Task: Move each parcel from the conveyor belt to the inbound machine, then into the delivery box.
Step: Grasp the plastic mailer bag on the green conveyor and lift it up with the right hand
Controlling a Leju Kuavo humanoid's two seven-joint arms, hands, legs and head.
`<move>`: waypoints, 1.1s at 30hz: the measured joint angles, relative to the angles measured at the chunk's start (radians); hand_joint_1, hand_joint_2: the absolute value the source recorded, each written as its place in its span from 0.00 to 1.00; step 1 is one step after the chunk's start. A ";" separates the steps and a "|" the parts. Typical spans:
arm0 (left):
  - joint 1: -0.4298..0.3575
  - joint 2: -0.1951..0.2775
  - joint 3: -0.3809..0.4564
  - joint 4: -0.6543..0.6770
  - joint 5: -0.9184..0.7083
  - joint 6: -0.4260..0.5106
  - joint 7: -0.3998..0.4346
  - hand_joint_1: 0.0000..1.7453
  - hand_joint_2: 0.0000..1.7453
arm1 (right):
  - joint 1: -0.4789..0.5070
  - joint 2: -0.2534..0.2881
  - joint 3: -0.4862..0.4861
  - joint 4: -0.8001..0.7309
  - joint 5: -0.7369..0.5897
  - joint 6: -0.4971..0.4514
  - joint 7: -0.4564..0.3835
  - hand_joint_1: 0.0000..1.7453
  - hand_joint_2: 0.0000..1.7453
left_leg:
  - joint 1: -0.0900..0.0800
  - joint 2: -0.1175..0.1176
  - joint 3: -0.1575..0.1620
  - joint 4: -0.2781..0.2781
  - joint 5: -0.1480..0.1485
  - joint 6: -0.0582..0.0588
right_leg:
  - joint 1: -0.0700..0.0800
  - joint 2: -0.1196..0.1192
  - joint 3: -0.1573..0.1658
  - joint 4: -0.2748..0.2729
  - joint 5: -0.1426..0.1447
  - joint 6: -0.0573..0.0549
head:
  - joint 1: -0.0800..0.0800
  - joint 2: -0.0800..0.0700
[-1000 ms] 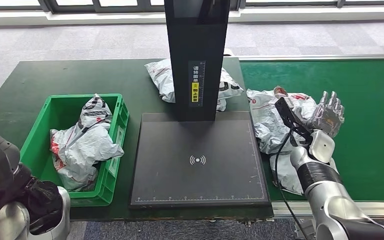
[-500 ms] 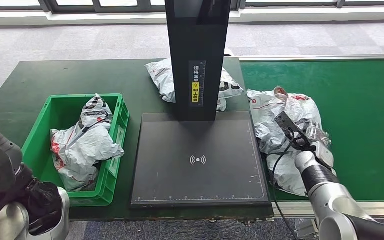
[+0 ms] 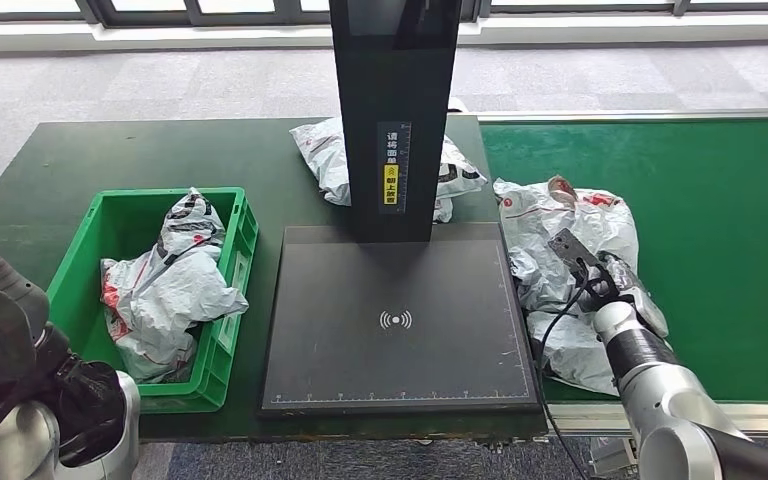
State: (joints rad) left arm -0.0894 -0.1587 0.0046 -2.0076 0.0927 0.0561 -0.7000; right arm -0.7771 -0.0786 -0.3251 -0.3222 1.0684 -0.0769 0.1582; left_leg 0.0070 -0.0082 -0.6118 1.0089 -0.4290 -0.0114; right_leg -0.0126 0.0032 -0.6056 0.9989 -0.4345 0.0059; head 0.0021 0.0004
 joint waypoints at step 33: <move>0.031 -0.002 0.002 -0.032 -0.017 0.033 -0.001 0.00 1.00 | -0.029 0.046 -0.012 -0.013 0.073 -0.237 -0.183 1.00 1.00 | 0.000 0.001 -0.001 0.000 0.000 0.000 | 0.000 0.001 0.000 0.001 0.000 0.000 | 0.000 0.000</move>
State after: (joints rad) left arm -0.0581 -0.1605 0.0063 -2.0400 0.0757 0.0893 -0.7011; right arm -0.8058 -0.0327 -0.3376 -0.3351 1.1417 -0.3139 -0.0250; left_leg 0.0070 -0.0075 -0.6127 1.0088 -0.4293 -0.0112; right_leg -0.0123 0.0037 -0.6059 0.9995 -0.4345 0.0059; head 0.0022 0.0004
